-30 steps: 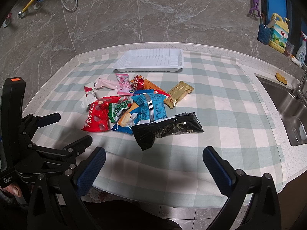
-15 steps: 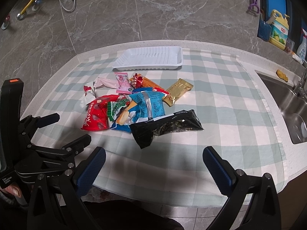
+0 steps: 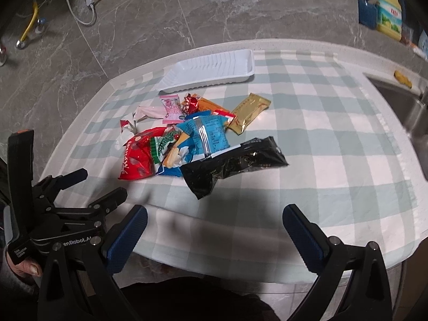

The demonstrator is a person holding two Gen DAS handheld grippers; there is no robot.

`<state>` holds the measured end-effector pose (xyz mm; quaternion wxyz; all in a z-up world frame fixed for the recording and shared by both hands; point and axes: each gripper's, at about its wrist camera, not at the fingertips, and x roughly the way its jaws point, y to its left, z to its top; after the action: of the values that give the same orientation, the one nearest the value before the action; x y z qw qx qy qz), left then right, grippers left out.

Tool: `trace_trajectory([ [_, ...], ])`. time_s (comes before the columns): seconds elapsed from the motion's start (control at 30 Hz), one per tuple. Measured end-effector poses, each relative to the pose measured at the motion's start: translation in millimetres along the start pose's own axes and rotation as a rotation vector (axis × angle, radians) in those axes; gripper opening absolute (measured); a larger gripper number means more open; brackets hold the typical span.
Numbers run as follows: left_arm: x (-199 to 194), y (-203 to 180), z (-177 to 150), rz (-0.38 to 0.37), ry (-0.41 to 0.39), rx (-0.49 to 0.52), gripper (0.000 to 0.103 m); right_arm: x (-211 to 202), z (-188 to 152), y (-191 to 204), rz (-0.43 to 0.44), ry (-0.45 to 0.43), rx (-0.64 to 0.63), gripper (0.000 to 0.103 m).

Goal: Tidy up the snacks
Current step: 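Grasp the white-red wrapper with the left tool while the right tool grasps the black bag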

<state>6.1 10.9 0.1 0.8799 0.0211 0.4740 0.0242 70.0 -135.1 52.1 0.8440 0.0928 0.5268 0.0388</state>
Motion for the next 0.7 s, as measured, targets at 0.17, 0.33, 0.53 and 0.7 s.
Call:
trace_trajectory([
  [0.17,5.8,10.7,-2.5,0.028,0.017,-0.043,0.101,10.2,1.3,-15.7,0.084,0.032,0.082,0.103],
  [0.33,13.2,35.4,2.6,0.035,0.04,-0.098,0.101,29.4,6.6,-31.3,0.164,0.077,0.207,0.103],
  [0.53,32.7,84.7,35.4,0.011,0.042,-0.192,0.101,60.2,18.8,-45.6,0.226,0.116,0.366,0.103],
  [0.7,67.3,129.5,81.5,-0.027,0.069,-0.28,0.101,90.4,27.9,-58.5,0.272,0.154,0.537,0.102],
])
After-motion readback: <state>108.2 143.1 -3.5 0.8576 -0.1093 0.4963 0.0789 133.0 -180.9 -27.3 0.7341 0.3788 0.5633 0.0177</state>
